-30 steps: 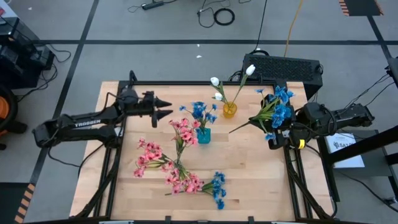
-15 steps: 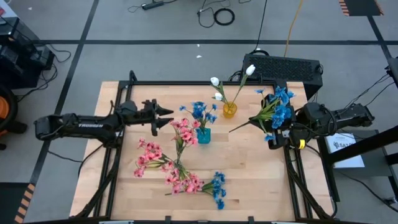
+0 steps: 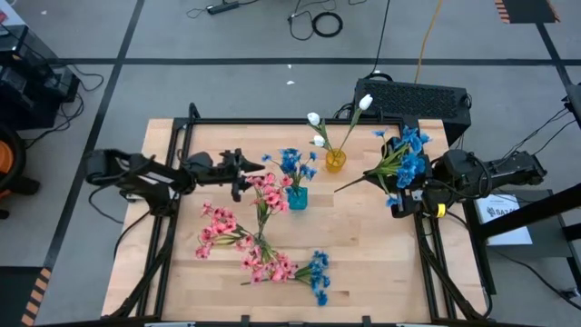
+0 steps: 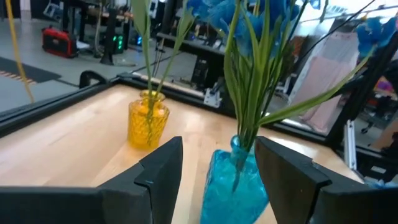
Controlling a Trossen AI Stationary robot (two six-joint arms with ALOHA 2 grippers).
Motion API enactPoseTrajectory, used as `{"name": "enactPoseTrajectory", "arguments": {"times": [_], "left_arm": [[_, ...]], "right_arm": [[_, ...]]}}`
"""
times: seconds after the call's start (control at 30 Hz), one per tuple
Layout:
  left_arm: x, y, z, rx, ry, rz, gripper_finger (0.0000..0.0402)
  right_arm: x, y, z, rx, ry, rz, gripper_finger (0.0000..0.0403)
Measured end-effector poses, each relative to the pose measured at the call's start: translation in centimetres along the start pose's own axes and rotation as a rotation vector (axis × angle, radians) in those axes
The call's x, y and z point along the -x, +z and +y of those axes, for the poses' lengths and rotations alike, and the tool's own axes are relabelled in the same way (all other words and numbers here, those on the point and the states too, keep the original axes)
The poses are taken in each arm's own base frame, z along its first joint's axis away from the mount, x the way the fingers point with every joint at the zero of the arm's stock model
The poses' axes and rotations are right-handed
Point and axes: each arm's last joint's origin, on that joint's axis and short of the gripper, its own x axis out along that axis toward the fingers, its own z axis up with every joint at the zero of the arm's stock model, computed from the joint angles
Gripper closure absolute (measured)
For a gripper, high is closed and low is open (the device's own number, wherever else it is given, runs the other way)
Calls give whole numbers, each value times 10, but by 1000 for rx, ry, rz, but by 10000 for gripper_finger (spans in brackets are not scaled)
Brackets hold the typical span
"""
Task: Sort flowers into vase by color
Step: Put the top blue flowers into the blue vase
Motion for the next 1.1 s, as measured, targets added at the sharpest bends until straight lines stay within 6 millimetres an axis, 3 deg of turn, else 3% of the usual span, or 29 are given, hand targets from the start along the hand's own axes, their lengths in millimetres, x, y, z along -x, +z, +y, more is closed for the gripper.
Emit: {"name": "enactPoseTrajectory", "arguments": {"times": [0.27,0.53,0.83,1.1], "left_arm": [[-21,-9,9,20,6,15,194],[-38,-6,12,-34,-31,13,188],[-51,2,0,-59,-153,-3,137],[-53,1,-6,-74,-150,-3,131]], "right_arm": [[0,0,0,17,0,1,392],[0,-1,0,17,0,6,392],[0,-1,0,19,0,7,392],[0,-1,0,18,0,7,392]]}}
